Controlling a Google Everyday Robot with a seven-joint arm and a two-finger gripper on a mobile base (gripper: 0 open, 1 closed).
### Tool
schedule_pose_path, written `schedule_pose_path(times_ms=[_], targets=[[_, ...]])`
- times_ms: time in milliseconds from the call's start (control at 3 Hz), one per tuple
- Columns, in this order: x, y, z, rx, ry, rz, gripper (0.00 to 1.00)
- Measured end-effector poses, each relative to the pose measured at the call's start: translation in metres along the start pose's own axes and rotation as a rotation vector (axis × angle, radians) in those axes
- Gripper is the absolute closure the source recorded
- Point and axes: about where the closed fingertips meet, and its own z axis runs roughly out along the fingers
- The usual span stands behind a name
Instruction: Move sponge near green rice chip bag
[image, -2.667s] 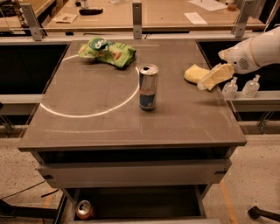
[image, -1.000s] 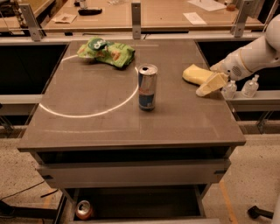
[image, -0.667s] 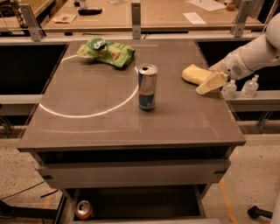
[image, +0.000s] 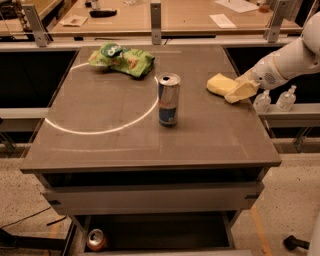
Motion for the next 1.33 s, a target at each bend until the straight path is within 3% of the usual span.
schedule_pose_path(times_ms=[333,667,1000,1333], targets=[[-0.019,0.018,-0.026,0.015,0.003,-0.056,1.0],[-0.056,0.043,-0.057,0.028,-0.02,-0.118,1.0],[-0.094,0.064,-0.075,0.034,-0.068,-0.138,1.0],[-0.094,0.064,-0.075,0.034,-0.068,-0.138,1.0]])
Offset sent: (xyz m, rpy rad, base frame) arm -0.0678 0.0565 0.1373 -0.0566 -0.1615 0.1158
